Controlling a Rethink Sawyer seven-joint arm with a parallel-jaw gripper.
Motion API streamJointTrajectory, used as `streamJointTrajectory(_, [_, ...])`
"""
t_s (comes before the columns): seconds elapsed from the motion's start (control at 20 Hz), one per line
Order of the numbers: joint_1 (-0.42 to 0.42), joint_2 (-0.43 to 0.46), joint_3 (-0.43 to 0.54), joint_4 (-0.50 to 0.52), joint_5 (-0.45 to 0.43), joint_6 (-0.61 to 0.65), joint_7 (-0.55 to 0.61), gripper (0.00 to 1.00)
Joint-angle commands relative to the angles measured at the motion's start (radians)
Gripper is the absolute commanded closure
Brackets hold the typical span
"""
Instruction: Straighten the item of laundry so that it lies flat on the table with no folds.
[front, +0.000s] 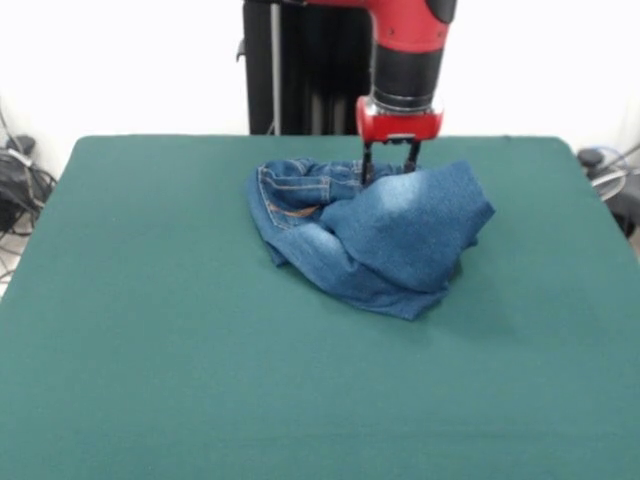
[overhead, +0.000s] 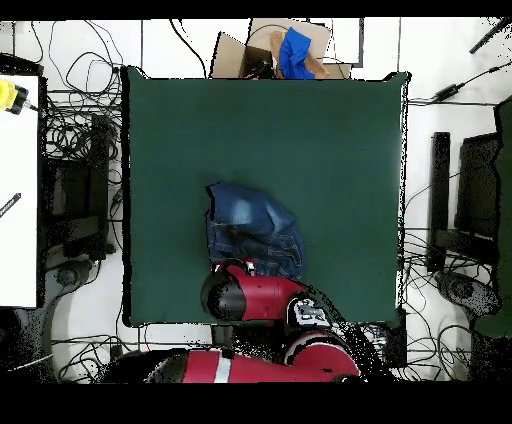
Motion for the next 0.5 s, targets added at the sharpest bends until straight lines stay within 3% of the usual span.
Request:
streamJointTrajectory(0.05, [0.022,0.002,0.053,0.004,0.012,0.036,0.168,0.00])
streamJointTrajectory(0.4, [0.019,0.007,0.050,-0.012,0.011,0.039,0.159,0.00])
streamJointTrajectory(0.5, [0.045,0.046,0.022,-0.057,0.009,0.004,0.153,0.00])
